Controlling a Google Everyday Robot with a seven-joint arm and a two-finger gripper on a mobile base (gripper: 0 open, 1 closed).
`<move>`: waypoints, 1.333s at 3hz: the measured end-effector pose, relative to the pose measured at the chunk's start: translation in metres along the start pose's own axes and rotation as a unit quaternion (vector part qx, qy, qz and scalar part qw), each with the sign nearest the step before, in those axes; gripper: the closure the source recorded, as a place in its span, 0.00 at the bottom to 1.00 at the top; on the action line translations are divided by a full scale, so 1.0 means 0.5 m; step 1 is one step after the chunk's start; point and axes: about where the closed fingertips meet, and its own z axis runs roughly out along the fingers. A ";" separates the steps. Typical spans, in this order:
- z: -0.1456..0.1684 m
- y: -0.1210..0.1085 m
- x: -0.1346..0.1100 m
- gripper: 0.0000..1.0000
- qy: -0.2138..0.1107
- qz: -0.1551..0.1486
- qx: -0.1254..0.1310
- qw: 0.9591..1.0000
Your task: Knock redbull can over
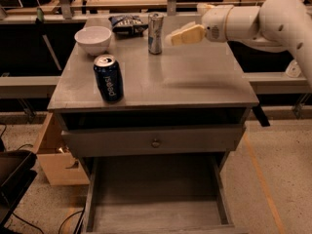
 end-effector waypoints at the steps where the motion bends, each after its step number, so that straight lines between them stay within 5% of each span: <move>1: 0.071 0.001 0.022 0.00 -0.021 0.012 -0.010 1.000; 4: 0.203 -0.030 0.073 0.00 -0.074 0.083 0.008 0.994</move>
Offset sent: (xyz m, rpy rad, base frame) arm 0.0573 0.0515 -0.0485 0.1591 -0.0155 0.0114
